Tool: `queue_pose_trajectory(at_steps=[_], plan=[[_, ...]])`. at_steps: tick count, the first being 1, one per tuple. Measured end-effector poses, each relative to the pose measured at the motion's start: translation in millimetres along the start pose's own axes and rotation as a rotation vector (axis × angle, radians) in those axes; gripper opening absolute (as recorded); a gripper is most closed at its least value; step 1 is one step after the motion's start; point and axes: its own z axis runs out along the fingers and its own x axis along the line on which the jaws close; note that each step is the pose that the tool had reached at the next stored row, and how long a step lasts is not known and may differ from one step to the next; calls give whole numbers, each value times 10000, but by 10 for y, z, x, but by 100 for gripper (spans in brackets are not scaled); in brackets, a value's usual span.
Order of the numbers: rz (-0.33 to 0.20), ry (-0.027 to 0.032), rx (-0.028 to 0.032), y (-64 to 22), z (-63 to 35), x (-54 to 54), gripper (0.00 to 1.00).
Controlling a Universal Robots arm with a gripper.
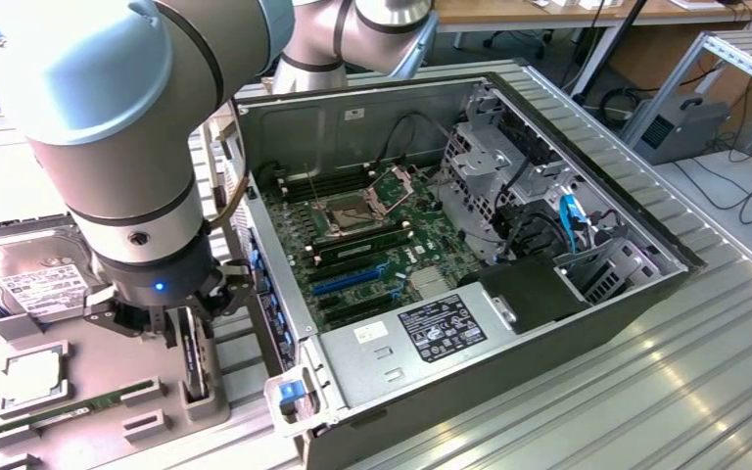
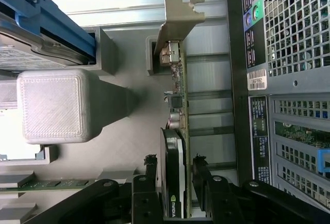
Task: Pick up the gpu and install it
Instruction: 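Pick up the gpu and move the gpu toward the slot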
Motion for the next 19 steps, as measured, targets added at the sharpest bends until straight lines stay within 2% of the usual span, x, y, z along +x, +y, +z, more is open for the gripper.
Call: queue_pose_trajectory(at_steps=[19], plan=[[-90,5,3,-5,1,5,41]])
